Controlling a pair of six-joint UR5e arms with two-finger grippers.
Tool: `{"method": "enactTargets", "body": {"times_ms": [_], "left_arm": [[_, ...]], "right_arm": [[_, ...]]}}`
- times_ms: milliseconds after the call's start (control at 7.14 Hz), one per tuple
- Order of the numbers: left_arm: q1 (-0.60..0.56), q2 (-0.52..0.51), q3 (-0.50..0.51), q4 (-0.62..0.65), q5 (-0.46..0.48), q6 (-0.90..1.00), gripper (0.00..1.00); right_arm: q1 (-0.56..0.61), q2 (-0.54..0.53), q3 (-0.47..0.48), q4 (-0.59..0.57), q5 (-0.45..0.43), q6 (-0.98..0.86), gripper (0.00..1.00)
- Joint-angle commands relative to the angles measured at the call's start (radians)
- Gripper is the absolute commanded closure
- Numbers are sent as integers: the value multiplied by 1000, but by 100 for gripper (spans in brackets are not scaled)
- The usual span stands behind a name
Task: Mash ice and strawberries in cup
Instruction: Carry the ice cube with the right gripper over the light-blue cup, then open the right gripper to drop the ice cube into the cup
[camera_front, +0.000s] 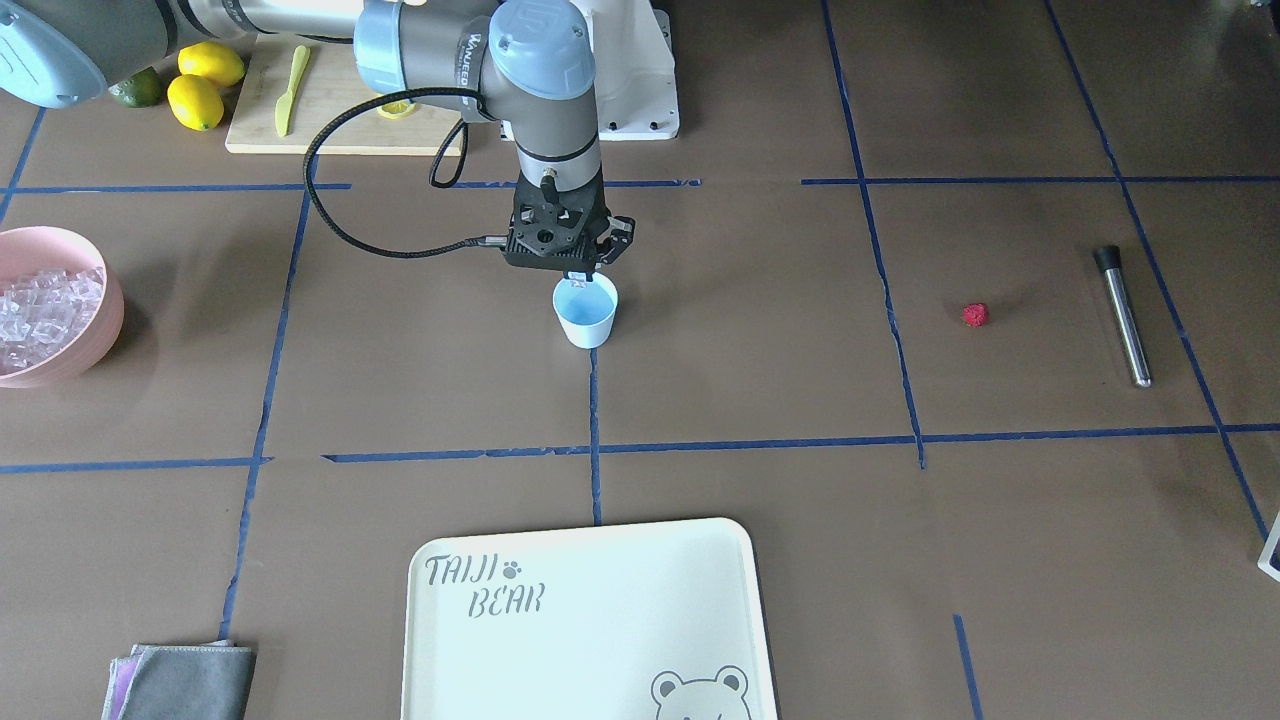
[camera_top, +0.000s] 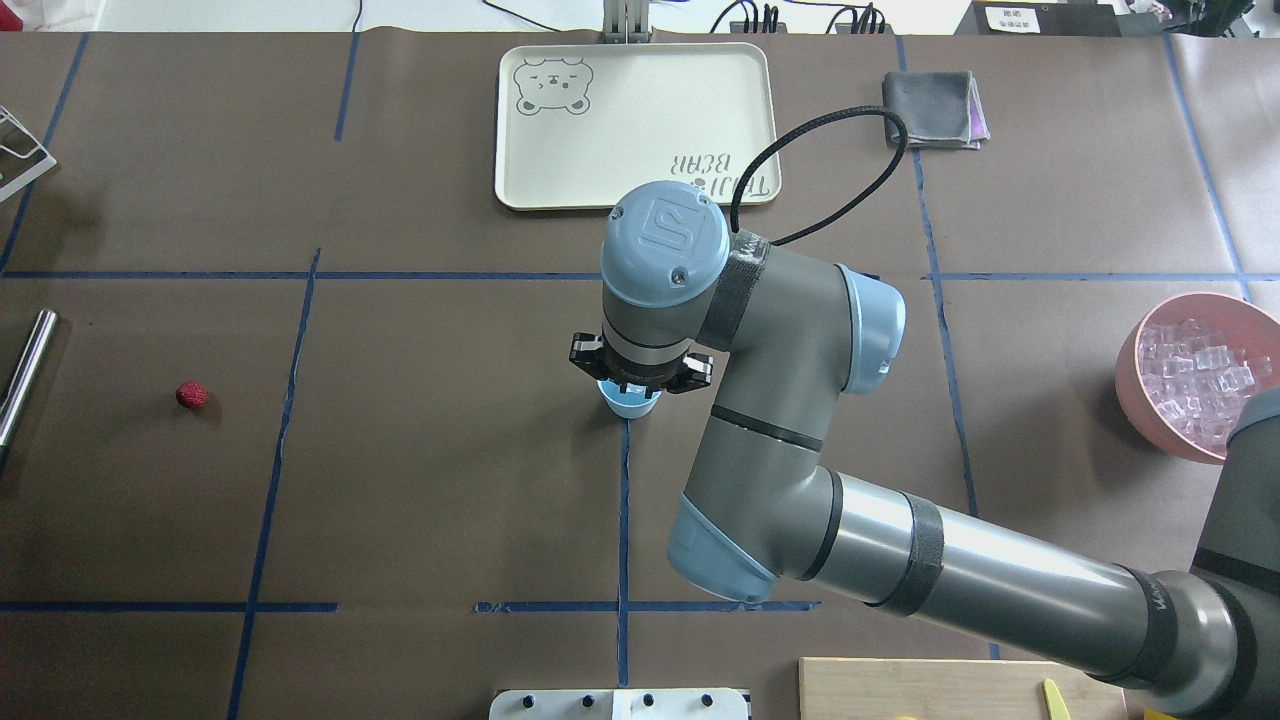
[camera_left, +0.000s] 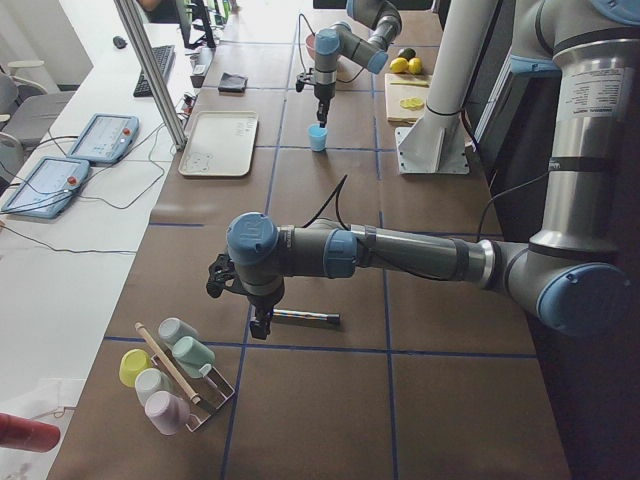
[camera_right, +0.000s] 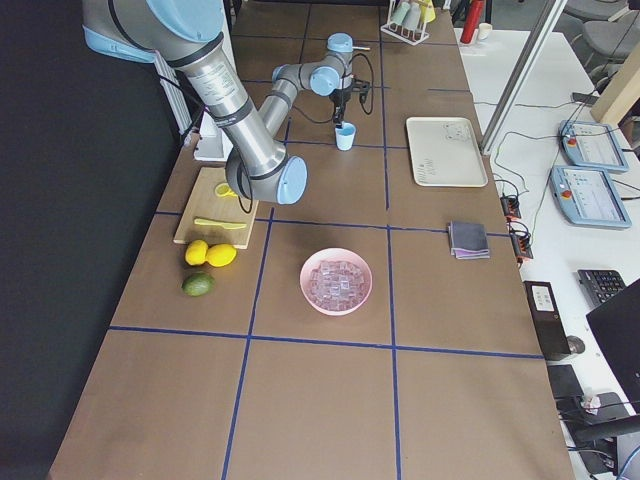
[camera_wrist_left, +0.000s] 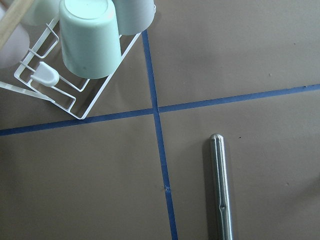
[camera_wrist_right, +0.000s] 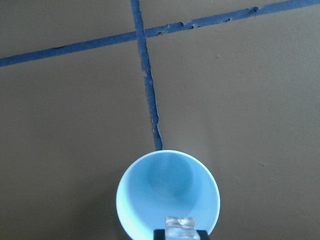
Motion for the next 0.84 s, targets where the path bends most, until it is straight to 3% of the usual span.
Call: {"method": "enactTargets", "body": {"times_ms": [0,700], "left_arm": [[0,0,1,0,0,0,0],[0,-2,1,0,-2,0,0]], "right_arm": [[-3,19,-6,0,-15,0,98],[0,30,-20,0,-76,-12,97]]}}
